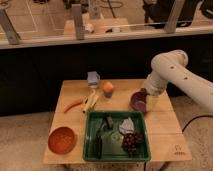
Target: Place sponge in table surface
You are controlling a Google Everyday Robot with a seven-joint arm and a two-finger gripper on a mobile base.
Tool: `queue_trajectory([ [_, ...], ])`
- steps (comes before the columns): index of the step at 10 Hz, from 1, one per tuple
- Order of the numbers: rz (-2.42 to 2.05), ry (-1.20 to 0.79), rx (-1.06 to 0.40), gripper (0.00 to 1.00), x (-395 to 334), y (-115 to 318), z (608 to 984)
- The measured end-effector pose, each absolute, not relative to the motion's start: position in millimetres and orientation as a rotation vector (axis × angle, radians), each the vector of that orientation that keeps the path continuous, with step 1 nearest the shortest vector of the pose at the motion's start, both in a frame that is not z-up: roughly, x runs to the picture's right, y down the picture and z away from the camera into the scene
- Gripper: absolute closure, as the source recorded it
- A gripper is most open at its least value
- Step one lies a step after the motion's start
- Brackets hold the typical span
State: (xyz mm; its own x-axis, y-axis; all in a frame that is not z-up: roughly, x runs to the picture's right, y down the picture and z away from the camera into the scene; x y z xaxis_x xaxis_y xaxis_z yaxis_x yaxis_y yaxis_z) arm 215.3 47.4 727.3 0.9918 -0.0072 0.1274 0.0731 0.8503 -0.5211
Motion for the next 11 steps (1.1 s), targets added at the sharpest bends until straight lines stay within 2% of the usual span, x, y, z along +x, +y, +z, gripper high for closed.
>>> queue_trajectory([
  [5,-0.273,-0.169,-0.514,0.2,132.2,14.9,750.7],
  [8,-0.361,-0.215,-0.415,0.2,81.3,-21.2,790.0],
  [11,-0.335,-0.312,-0.32,0.2,70.1,-38.4,836.5],
])
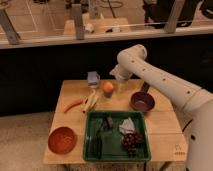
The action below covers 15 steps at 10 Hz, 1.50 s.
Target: Place sponge in table surface
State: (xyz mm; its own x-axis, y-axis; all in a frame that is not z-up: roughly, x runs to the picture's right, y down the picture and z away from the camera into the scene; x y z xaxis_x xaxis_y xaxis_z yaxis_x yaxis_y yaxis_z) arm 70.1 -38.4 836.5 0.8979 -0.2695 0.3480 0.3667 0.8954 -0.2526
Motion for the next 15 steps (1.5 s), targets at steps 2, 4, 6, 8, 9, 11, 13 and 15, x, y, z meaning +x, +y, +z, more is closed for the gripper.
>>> queue_trajectory([
  [2,-0.327,-0.337,-0.308,0.2,66.6,-40.4,843.4],
  [4,-0.327,-0.337,-0.308,0.2,66.6,-40.3,843.4],
  [6,-0.326,-0.337,-0.308,0.2,67.0,-40.2,843.4],
  [8,-0.325,-0.337,-0.308,0.2,67.2,-40.2,843.3],
  [9,-0.325,-0.337,-0.308,0.2,67.4,-40.2,843.2],
  [11,-0.329,-0.338,-0.307,0.2,67.5,-41.1,844.4],
  [13,-0.349,-0.345,-0.296,0.2,62.6,-48.0,846.7],
  [15,-0.385,-0.355,-0.288,0.2,50.2,-56.1,850.0],
])
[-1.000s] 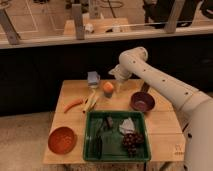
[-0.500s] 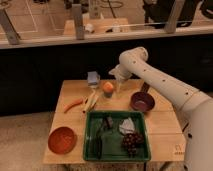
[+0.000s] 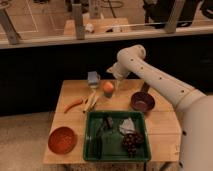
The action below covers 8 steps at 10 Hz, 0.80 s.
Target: Place sponge in table surface
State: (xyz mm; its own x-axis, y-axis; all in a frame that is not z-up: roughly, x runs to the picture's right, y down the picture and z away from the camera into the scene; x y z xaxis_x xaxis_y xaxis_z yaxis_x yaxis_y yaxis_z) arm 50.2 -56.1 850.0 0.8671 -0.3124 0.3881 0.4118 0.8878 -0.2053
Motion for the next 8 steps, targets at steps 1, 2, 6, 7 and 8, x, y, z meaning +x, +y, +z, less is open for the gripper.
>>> queue_trajectory([
  [1,-0.4,-0.36,-0.286,0.2,45.4,-59.4,852.1],
  [2,-0.415,-0.362,-0.287,0.2,42.7,-61.9,854.5],
  [6,-0.457,-0.384,-0.293,0.2,25.4,-67.7,863.7],
  [7,-0.465,-0.39,-0.293,0.2,22.0,-68.9,865.5],
  [8,-0.469,-0.394,-0.291,0.2,20.4,-70.0,866.6],
])
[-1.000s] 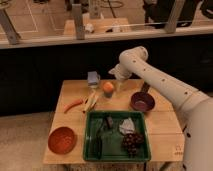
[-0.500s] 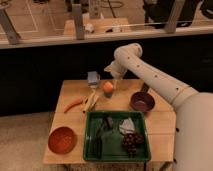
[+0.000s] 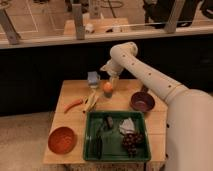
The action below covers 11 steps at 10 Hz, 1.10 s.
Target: Place sponge in table surface
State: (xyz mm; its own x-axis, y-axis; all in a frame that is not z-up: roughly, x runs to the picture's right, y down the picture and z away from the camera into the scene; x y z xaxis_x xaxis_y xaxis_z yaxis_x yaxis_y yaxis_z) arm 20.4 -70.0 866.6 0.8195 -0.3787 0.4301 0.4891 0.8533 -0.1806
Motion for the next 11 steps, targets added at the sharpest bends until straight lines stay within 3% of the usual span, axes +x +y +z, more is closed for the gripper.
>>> queue_trajectory([
  [11,-0.554,-0.448,-0.271,0.2,-41.4,-67.0,879.7],
])
